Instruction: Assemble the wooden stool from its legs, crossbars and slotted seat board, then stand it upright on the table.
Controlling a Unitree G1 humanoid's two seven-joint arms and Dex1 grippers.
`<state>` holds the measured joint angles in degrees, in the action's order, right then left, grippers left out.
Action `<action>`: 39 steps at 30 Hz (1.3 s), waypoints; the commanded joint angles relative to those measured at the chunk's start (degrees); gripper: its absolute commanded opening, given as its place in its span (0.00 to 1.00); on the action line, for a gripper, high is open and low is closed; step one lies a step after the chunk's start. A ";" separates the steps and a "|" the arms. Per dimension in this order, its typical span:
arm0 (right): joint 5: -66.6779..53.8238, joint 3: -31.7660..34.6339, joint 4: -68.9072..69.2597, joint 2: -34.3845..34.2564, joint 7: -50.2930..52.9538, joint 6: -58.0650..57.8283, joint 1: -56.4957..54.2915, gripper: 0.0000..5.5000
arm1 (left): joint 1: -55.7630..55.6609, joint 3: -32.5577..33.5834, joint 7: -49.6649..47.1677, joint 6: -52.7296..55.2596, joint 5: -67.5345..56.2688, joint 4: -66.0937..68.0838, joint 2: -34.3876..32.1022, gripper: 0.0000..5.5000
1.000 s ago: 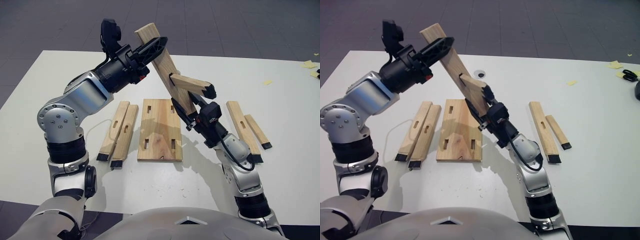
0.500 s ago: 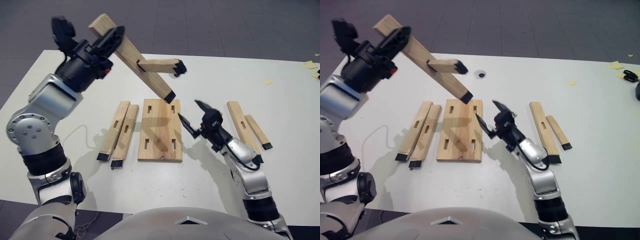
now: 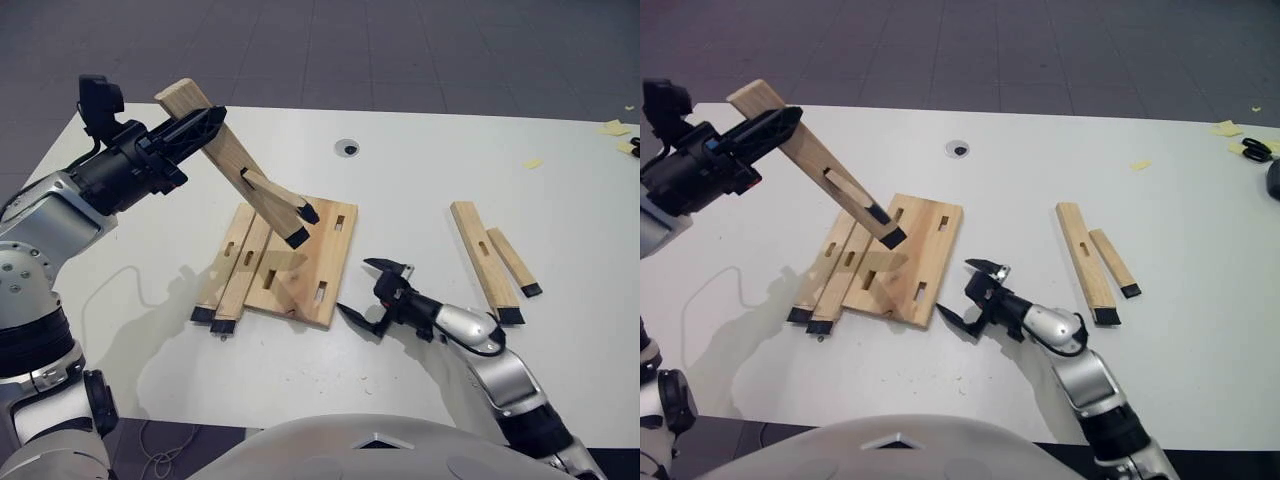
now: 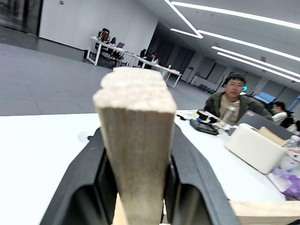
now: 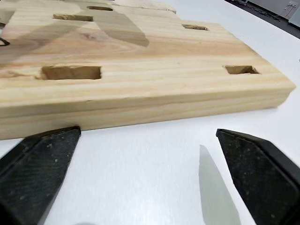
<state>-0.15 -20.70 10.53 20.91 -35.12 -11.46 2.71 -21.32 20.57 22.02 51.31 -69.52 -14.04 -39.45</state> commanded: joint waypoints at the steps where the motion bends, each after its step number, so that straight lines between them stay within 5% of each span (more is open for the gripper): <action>1: -1.80 1.68 -3.22 -2.55 0.90 3.46 -1.67 0.98 | -1.29 -1.29 -1.24 -2.55 6.37 0.53 -0.20 0.19; 9: -7.25 11.83 6.49 -0.53 4.39 2.98 10.88 0.98 | 6.64 6.18 -6.47 0.06 1.38 -9.19 0.46 0.19; 20: -7.32 14.96 11.30 0.56 6.58 1.78 17.22 0.98 | 12.82 13.59 -5.79 4.30 -4.20 -8.97 -7.41 0.19; 31: -6.33 16.60 12.39 1.40 8.01 0.78 15.93 0.98 | 18.55 11.99 -2.42 6.85 -3.18 -10.07 -10.16 0.19; 39: -5.35 15.61 13.27 1.69 8.16 -0.02 15.40 0.98 | 17.86 7.44 -7.85 2.21 1.50 -11.40 -4.02 0.19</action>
<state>-5.91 -4.68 22.85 22.21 -26.97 -10.87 18.65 -3.89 30.35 16.48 53.61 -70.82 -24.76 -45.25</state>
